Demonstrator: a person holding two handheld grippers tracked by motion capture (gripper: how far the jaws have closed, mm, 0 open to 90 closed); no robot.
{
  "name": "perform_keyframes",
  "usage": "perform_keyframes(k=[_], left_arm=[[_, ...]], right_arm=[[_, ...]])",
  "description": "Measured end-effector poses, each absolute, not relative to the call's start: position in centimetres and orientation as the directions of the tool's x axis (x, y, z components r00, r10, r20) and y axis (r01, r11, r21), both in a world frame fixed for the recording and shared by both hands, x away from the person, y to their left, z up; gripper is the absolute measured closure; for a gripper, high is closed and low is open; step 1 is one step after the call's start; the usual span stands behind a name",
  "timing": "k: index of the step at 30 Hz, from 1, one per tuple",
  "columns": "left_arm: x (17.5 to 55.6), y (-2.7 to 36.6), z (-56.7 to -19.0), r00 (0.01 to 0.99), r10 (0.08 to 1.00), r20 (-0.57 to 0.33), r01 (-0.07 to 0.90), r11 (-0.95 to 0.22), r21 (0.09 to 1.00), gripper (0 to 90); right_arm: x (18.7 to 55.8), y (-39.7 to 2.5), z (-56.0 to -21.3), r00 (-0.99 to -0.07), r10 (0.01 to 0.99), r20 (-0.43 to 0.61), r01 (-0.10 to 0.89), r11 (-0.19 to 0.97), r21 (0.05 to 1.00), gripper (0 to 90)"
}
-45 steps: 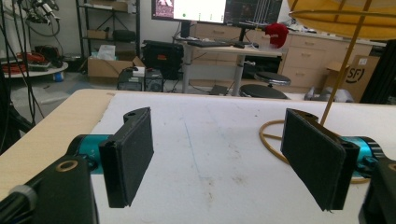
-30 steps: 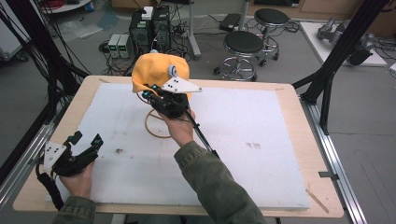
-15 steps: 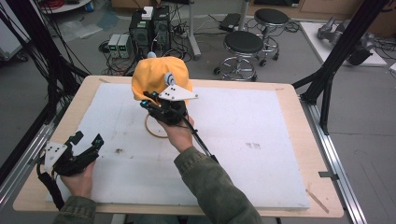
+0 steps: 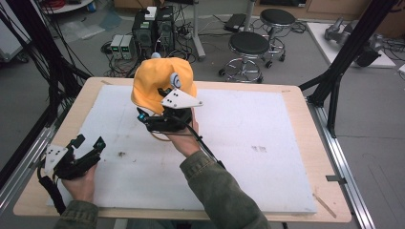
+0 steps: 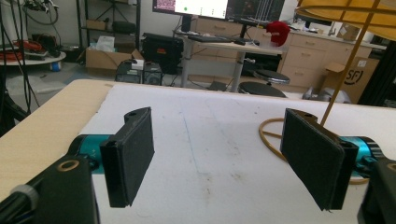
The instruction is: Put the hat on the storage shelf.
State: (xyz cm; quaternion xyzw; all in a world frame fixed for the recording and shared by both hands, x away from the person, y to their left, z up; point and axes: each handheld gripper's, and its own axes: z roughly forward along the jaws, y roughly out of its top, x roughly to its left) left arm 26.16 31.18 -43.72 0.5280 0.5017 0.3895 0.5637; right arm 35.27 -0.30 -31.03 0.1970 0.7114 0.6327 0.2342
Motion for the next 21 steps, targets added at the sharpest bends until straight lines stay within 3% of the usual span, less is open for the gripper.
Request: perform_keyframes(k=[21], left_arm=[[26.1,30.9,-43.7,0.205,0.968,-0.144,0.090,0.128,0.988,26.0]], right_arm=[[33.9,-4.5,-28.9,-0.777,0.622,-0.096,-0.055,0.085,0.995,12.8]])
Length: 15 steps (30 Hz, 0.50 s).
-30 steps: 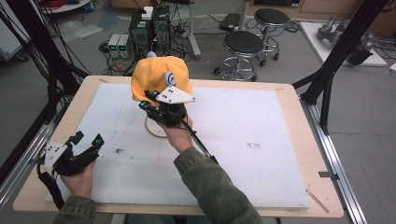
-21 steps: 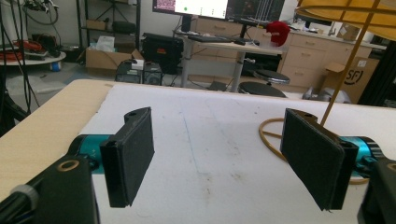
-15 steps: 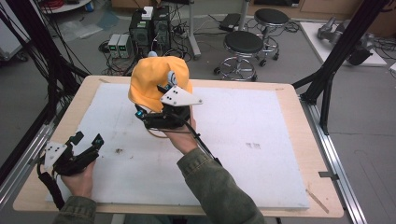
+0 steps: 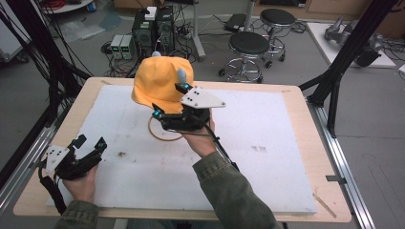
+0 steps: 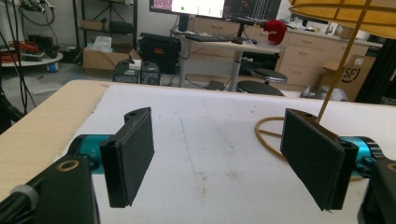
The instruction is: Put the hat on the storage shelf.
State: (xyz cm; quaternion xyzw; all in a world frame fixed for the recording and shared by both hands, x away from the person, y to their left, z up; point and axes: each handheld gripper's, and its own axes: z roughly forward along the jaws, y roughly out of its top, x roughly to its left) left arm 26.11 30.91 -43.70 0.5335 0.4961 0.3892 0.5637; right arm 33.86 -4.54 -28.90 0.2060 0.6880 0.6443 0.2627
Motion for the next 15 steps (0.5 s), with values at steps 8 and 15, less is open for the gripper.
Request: perform_keyframes(k=[8,15], left_arm=[[26.1,30.7,-43.7,0.210,0.968,-0.137,0.089,0.121,0.989,25.9],[26.2,30.6,-43.7,0.211,0.969,-0.131,0.090,0.114,0.989,25.9]], right_arm=[[33.3,-9.1,-28.2,-0.717,0.692,-0.081,-0.056,0.059,0.997,12.8],[32.6,-12.8,-28.3,-0.669,0.742,-0.041,-0.047,0.013,0.999,12.7]])
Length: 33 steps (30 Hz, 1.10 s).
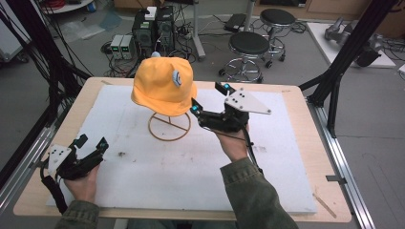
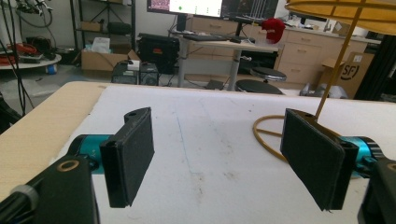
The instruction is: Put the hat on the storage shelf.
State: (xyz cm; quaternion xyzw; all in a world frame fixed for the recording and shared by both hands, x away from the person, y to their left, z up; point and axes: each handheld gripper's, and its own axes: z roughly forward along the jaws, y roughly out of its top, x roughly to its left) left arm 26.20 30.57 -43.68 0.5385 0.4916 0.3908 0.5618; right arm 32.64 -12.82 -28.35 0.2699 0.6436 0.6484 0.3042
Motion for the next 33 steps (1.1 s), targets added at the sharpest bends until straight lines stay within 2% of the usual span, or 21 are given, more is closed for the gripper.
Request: perform_keyframes(k=[13,33], left_arm=[[26.2,30.3,-43.6,0.215,0.969,-0.125,0.089,0.108,0.990,25.9],[26.1,30.2,-43.6,0.207,0.971,-0.121,0.085,0.105,0.991,25.9]], right_arm=[[30.9,-18.0,-29.1,-0.588,0.808,-0.035,-0.042,0.012,0.999,12.7],[28.7,-24.0,-32.0,-0.478,0.878,0.033,0.036,-0.018,0.999,12.3]])
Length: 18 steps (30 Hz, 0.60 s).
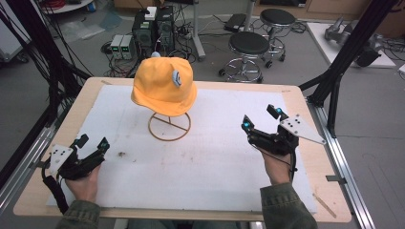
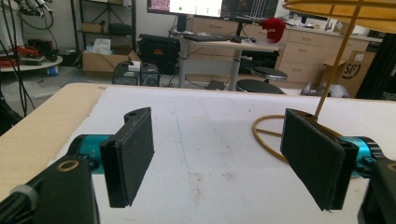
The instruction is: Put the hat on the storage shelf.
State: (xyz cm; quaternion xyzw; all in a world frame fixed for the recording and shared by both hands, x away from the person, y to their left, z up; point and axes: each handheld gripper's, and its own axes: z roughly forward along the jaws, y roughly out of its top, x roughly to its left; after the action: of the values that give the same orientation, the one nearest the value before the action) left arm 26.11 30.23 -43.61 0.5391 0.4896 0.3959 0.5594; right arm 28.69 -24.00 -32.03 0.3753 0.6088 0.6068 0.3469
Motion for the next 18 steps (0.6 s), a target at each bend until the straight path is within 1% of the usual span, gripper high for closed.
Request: perform_keyframes(k=[10,18], left_arm=[[26.0,30.3,-43.6,0.203,0.971,-0.129,0.083,0.114,0.990,25.9],[26.0,30.4,-43.6,0.198,0.971,-0.135,0.082,0.121,0.989,25.9]], right_arm=[[27.7,-26.2,-34.1,-0.422,0.904,0.069,0.095,-0.031,0.995,12.3],[27.0,-28.0,-36.1,-0.356,0.930,0.087,0.129,-0.043,0.991,12.2]])
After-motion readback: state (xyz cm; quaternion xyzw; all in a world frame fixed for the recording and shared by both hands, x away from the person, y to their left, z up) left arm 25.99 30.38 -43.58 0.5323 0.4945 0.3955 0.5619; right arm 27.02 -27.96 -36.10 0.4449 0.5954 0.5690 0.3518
